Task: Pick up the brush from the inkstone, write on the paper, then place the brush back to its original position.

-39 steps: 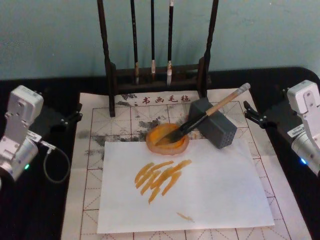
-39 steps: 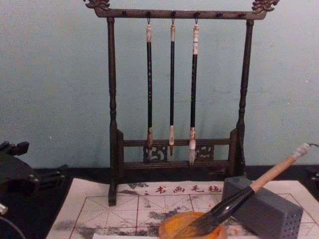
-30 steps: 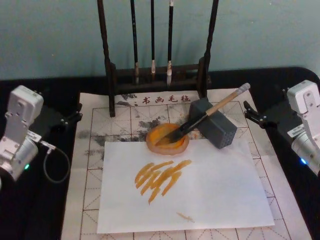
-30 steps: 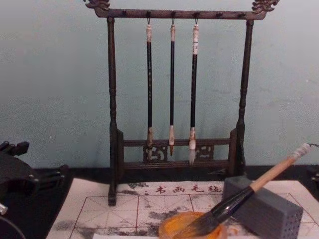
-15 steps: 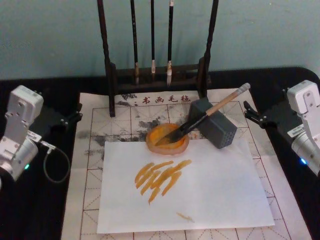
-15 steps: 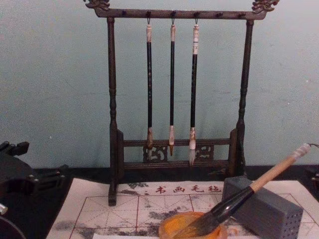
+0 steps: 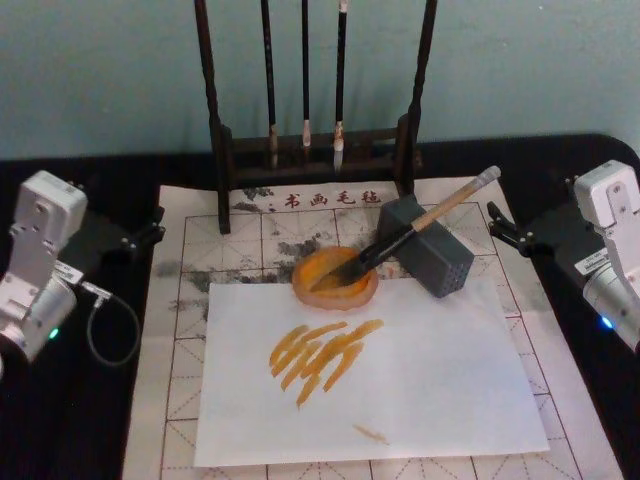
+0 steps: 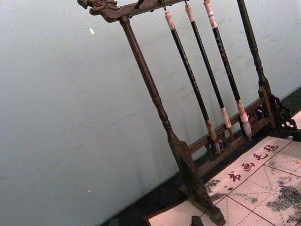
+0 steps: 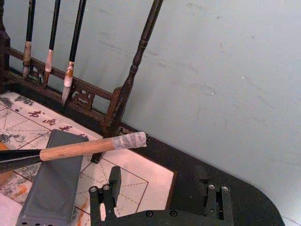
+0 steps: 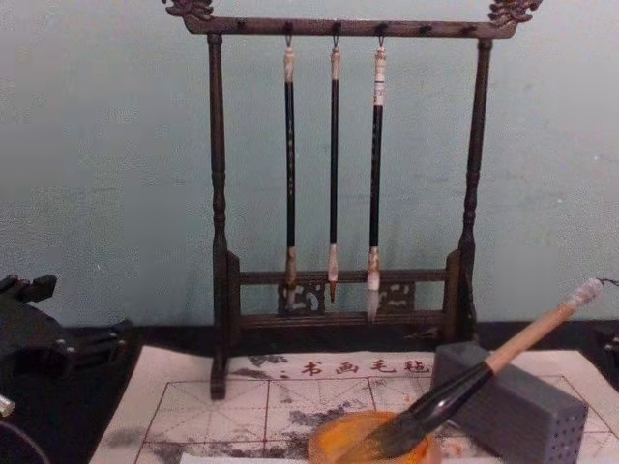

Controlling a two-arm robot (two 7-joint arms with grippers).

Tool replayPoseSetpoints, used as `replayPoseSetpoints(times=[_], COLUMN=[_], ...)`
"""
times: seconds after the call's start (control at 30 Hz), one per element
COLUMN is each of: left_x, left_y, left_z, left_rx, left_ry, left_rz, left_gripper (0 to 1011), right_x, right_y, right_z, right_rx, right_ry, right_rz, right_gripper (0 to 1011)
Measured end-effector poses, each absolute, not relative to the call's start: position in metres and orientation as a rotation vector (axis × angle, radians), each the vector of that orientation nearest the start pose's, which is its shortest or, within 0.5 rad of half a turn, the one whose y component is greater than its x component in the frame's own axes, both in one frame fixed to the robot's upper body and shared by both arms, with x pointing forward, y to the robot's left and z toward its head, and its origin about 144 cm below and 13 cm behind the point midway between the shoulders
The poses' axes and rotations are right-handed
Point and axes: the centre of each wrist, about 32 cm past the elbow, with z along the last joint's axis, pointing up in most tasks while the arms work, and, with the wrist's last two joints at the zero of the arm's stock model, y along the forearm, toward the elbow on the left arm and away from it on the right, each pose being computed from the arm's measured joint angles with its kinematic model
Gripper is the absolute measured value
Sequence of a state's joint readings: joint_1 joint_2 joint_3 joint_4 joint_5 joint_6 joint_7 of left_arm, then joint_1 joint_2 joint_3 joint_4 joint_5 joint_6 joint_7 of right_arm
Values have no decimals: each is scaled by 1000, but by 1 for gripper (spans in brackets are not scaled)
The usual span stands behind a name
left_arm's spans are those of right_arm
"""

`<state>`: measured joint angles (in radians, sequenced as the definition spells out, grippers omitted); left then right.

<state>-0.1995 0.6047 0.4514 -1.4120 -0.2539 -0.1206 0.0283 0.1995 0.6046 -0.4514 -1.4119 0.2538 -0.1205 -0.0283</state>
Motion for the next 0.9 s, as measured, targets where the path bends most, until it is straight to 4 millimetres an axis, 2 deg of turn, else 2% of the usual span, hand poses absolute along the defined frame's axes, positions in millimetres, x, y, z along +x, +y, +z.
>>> replayPoseSetpoints(times=[0.43, 0.7, 0.9], left_x=[489, 489, 489], left_y=[310, 310, 310], left_z=[1140, 1140, 1140], left_rx=[304, 304, 304], left_ry=[-285, -285, -285], left_rz=[1248, 1248, 1248], left_gripper=[1001, 1001, 1001], right_x=[488, 487, 484], right_y=[-312, -318, -326], right_z=[1140, 1145, 1149], right_rx=[-297, -246, -157], right_ry=[-276, -166, 8], right_rz=[-1246, -1217, -1172], right_gripper=[1000, 1000, 1000])
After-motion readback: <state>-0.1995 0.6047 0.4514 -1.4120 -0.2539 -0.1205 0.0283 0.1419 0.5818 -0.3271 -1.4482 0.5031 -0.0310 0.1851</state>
